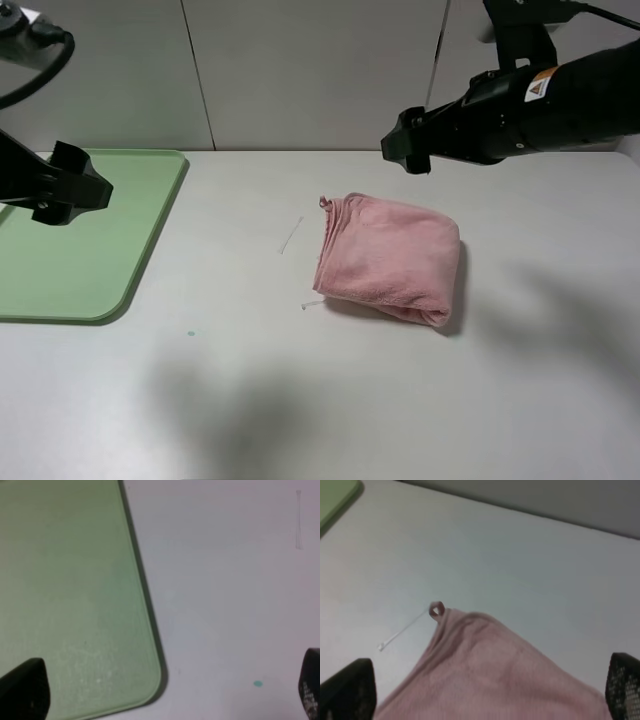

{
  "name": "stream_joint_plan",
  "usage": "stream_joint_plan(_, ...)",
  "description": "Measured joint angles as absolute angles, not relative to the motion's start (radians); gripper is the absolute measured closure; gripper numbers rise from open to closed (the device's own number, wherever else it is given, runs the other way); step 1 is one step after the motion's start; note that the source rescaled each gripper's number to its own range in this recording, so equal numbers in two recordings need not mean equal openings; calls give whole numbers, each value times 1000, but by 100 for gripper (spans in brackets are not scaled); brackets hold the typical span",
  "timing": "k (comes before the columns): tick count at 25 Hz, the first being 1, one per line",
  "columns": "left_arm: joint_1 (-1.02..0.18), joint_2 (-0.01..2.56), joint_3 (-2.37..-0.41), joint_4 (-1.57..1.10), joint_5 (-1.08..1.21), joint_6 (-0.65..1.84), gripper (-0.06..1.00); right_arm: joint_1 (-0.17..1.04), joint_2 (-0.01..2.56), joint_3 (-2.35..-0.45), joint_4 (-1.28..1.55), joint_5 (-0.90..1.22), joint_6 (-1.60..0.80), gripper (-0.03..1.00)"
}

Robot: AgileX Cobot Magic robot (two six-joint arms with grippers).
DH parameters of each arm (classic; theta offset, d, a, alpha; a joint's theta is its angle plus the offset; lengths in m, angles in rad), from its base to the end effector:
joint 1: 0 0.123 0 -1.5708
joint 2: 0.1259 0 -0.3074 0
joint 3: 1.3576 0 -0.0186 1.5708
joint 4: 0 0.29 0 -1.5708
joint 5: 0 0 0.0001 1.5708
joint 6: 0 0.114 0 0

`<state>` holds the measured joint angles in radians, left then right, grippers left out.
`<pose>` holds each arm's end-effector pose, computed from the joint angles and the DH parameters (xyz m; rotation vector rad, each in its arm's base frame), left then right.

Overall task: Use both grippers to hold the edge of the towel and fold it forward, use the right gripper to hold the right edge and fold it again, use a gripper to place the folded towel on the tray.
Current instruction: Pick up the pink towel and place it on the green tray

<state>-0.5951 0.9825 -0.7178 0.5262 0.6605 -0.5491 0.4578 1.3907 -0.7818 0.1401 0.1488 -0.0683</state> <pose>0.2097 -0.0995 0.2898 0.3907 2.2602 -0.0005 0.2980 0.1495 0.2308 -0.4458 2.2132 0.3078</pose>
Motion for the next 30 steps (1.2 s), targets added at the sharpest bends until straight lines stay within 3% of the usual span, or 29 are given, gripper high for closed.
stream_joint_plan(10, -595, 982, -718, 526, 660, -549, -5, 277, 1235, -553, 160, 72, -69, -3)
stream_joint_plan(21, -595, 982, -718, 526, 660, -549, -5, 92, 1019, -427, 160, 71, -69, -3)
stream_joint_plan(30, -595, 982, -718, 526, 660, -549, -5, 74, 912, -424, 163, 242, -69, -3)
